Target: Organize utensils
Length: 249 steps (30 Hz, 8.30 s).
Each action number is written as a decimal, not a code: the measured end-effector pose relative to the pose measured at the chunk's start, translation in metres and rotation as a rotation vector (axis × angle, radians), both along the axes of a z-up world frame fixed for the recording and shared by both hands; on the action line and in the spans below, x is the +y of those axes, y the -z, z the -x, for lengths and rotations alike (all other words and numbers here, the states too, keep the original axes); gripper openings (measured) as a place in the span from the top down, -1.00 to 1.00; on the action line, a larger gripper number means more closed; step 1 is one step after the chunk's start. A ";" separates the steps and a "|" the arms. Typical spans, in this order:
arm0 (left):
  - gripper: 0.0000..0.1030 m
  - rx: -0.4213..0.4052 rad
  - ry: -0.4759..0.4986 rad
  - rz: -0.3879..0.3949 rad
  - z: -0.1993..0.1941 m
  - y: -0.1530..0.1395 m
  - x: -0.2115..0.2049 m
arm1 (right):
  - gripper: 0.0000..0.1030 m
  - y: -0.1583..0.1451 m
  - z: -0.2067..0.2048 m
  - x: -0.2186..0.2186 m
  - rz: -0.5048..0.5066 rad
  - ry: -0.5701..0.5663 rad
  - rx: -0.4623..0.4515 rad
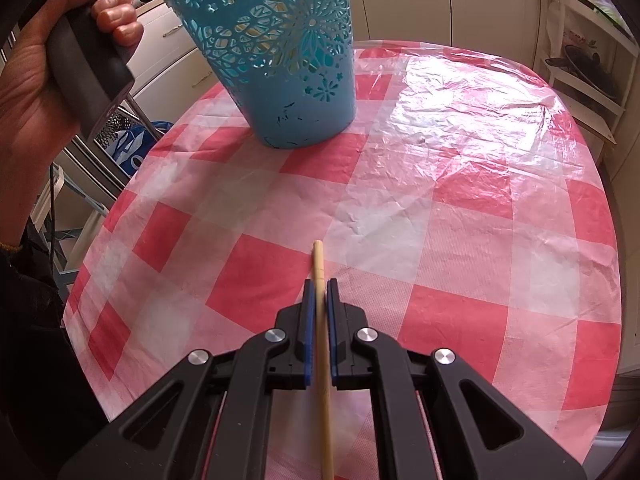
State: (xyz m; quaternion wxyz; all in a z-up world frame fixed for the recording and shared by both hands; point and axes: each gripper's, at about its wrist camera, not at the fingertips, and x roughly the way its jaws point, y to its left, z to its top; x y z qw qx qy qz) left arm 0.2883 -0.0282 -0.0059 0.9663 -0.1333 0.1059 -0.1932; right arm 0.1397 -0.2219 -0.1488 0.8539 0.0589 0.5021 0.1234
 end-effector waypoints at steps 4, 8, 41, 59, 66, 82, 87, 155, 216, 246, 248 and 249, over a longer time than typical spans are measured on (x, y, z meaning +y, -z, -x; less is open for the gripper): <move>0.38 0.062 0.016 -0.033 0.003 0.007 -0.001 | 0.87 0.000 0.000 0.000 0.002 -0.001 0.001; -0.02 0.085 -0.001 -0.048 0.019 0.009 0.007 | 0.87 -0.001 -0.001 0.000 0.003 -0.003 0.004; -0.84 0.260 -0.078 -0.260 0.080 0.035 0.031 | 0.87 -0.026 0.000 -0.027 -0.393 0.046 -0.084; -0.85 0.337 -0.138 -0.125 0.073 0.026 0.091 | 0.06 -0.046 0.000 0.015 0.029 -0.032 -0.034; -0.85 0.334 -0.137 -0.105 0.075 0.026 0.101 | 0.89 -0.008 0.004 0.029 0.179 -0.051 0.032; -0.85 0.377 -0.153 -0.048 0.067 0.029 0.116 | 0.89 -0.233 -0.085 0.029 -0.288 0.176 -0.777; -0.85 0.387 -0.148 -0.056 0.066 0.030 0.113 | 0.88 -0.198 -0.119 0.042 -0.121 0.312 -0.846; -0.85 0.422 -0.133 -0.425 0.455 -0.059 0.080 | -0.86 -0.212 0.363 0.097 0.021 0.364 -0.406; -0.85 0.431 -0.160 -0.448 0.452 -0.053 0.075 | -0.86 -0.194 0.361 0.094 0.035 0.334 -0.357; -0.85 0.487 -0.119 -0.499 0.394 -0.022 0.054 | -0.86 -0.157 0.311 0.081 0.045 0.362 -0.258; -0.85 0.482 -0.109 -0.508 0.386 -0.021 0.051 | -0.86 -0.153 0.303 0.077 0.049 0.367 -0.247; -0.85 0.483 -0.106 -0.515 0.381 -0.020 0.048 | -0.86 -0.151 0.298 0.075 0.052 0.369 -0.241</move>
